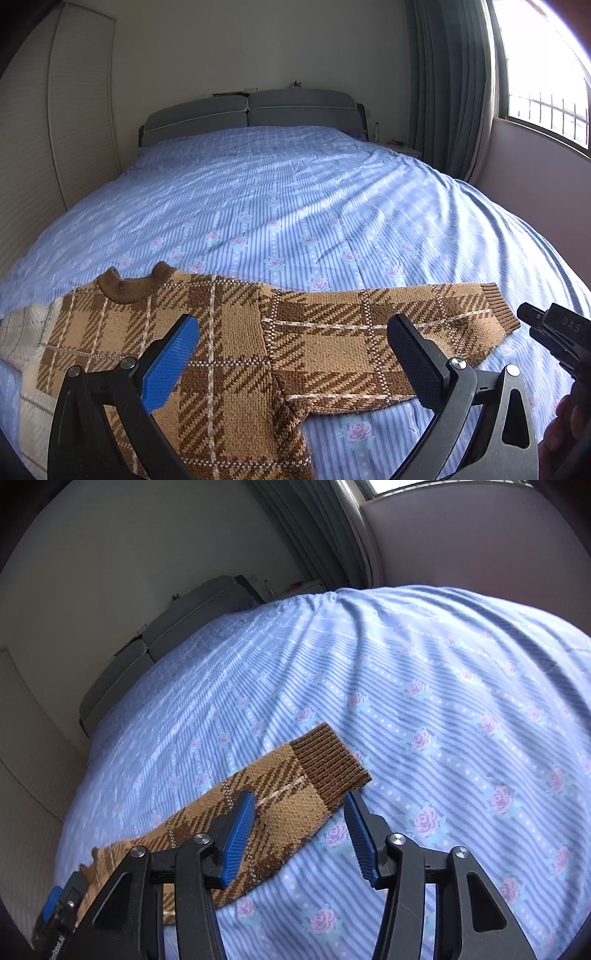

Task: Fold small clothes
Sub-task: 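Grasp the cuff of the brown plaid sleeve with the right gripper, then lift the brown sleeve and fold it across the sweater body, then release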

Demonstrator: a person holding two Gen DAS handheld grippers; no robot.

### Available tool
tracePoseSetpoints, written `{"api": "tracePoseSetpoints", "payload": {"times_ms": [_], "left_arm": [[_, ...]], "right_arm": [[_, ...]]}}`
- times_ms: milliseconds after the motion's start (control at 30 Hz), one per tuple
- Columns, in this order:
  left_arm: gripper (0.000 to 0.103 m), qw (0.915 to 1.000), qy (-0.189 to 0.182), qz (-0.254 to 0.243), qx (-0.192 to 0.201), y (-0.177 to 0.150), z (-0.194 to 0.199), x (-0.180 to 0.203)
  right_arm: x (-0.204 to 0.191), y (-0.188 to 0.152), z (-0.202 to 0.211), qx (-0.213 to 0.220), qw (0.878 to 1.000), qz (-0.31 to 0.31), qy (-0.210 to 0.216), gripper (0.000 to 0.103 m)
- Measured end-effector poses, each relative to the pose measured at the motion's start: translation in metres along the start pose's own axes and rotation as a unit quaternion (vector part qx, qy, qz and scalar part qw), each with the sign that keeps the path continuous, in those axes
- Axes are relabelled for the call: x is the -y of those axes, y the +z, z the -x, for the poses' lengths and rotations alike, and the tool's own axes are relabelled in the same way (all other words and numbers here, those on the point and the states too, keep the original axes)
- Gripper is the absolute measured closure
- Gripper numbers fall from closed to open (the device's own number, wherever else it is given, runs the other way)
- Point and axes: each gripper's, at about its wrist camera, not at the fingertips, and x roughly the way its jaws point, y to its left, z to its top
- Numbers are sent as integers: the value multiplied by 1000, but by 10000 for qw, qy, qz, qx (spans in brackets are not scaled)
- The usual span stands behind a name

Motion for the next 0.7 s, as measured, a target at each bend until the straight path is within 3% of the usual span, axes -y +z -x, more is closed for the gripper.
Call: {"api": "tracePoseSetpoints", "payload": {"times_ms": [133,367,433,500,700], "left_arm": [[0,10000,34,-55,-58,1,-14,15],[0,9998,-3,-146,-94,1,-25,33],[0,9998,11,-174,-110,2,-26,34],[0,9998,6,-185,-122,3,-26,34],[0,9998,137,-80,-123,13,-15,14]], "right_arm": [[15,-4,-21,-338,9983,-407,-240,63],[37,2,-50,-394,9943,-977,191,66],[41,7,-58,-394,9927,-1107,257,73],[42,11,-62,-445,9913,-1197,322,91],[16,20,-29,-139,9966,-766,280,92]]}}
